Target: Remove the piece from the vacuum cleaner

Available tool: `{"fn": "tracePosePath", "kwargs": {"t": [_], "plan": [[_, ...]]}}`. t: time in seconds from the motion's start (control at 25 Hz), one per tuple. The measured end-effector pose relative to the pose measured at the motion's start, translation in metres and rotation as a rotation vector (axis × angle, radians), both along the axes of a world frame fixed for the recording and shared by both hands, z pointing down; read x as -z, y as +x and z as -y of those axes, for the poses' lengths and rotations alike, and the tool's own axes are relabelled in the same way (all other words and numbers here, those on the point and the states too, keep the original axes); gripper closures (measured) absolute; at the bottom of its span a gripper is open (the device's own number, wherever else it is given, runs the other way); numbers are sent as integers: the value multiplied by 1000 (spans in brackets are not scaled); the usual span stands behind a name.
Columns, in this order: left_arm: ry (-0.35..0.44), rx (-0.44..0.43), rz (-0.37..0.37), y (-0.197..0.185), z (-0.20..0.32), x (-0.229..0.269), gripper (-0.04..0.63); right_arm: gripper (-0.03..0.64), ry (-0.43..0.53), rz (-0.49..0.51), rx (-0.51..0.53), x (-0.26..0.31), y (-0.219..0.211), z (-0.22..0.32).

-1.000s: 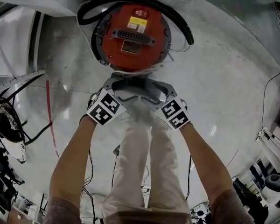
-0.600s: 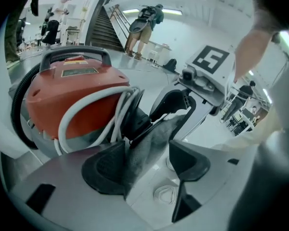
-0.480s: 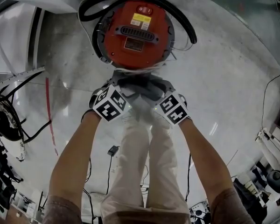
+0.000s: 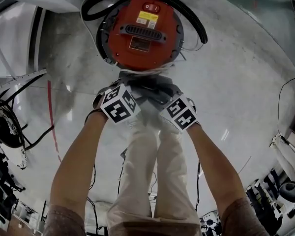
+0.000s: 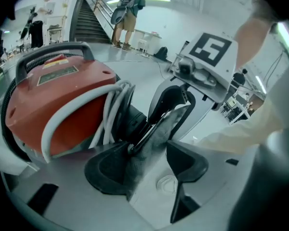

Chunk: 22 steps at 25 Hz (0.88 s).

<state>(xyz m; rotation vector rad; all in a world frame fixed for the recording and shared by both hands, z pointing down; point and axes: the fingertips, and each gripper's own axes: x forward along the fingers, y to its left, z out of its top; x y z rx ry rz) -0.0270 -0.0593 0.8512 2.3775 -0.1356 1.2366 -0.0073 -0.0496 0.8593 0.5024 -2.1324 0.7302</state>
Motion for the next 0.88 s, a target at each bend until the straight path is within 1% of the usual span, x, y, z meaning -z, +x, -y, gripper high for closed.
{"fn": "tracePosePath", "kwargs": {"t": [0.2, 0.28, 0.32, 0.52, 0.72, 0.88], "plan": [[-56, 50, 9, 0, -6, -3, 357, 428, -20, -9, -10, 1, 2, -4], [-78, 78, 12, -2, -9, -4, 386, 443, -31, -8, -28, 0, 1, -5], [-81, 96, 11, -3, -10, -5, 390, 448, -38, -7, -42, 0, 1, -6], [-81, 199, 2, -1, -12, -4, 410, 480, -56, 7, -130, 2, 6, -8], [-79, 239, 9, -9, -15, -3, 448, 499, -52, 4, -156, 1, 3, -10], [-33, 254, 29, -11, -14, 2, 474, 503, -38, -5, -165, 4, 4, -8]]}}
